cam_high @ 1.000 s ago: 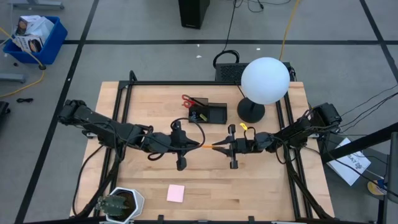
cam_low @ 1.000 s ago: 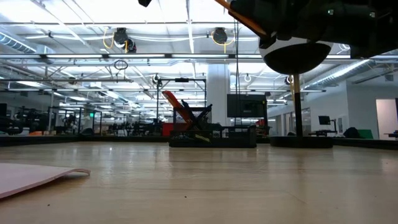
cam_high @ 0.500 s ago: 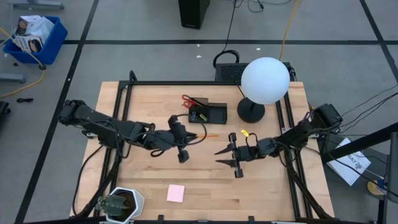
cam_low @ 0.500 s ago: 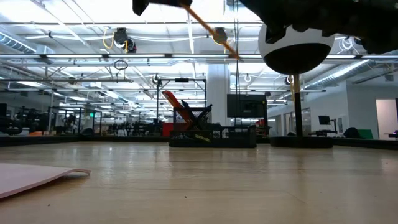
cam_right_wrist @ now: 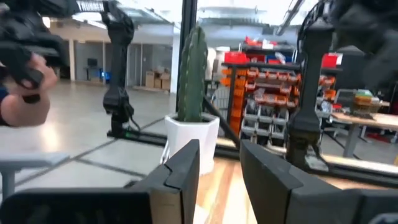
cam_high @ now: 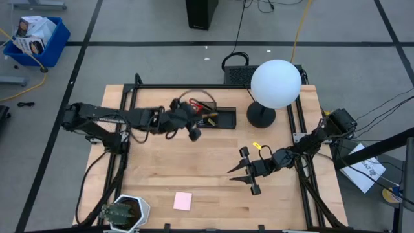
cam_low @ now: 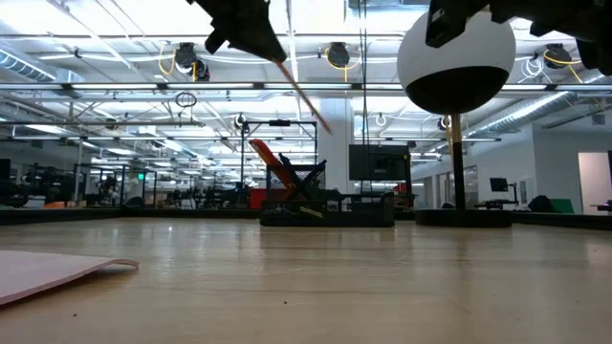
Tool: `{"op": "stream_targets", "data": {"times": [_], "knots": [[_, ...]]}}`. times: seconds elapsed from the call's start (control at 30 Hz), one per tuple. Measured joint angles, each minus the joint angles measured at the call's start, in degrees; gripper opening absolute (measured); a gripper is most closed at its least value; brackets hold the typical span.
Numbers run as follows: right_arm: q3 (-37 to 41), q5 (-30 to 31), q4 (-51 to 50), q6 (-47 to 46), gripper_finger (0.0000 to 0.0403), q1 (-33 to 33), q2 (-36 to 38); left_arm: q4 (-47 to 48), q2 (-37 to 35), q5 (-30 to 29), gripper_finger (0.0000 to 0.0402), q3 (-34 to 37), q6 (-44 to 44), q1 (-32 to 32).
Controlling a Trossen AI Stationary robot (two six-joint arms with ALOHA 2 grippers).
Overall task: Pick and place office supplies into organizer
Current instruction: Put the yellow pencil into the black desk organizer
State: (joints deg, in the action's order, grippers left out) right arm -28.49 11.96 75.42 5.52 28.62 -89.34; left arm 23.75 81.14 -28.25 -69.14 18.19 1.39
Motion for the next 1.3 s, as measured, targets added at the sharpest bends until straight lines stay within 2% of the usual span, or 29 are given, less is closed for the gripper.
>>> {"op": "stream_targets", "data": {"times": [0.13,0.4,0.6,0.67,0.9,1.3], "knots": [[0.0,0.0,1.2,0.2,0.0105,0.0,0.0,5.4,0.0,1.6,0.0021,-3.8,2.4,-4.9],[0.0,0.0,1.9,0.8,0.0105,0.0,0.0,12.2,0.6,12.0,0.002,-11.9,2.2,-13.9],[0.0,0.1,3.3,1.6,0.0105,-0.5,0.0,15.4,3.8,17.4,0.002,-15.9,1.5,-18.5],[0.0,0.2,3.5,1.7,0.0105,-0.5,0.0,17.2,5.6,19.1,0.002,-16.8,1.5,-19.2],[0.0,0.2,3.8,2.5,0.0105,-0.5,0.0,22.0,10.4,19.5,0.0024,-17.8,1.0,-20.8],[0.0,0.2,3.7,2.5,0.0105,-0.5,0.0,19.7,18.4,23.6,0.0028,-17.8,0.4,-23.0]]}}
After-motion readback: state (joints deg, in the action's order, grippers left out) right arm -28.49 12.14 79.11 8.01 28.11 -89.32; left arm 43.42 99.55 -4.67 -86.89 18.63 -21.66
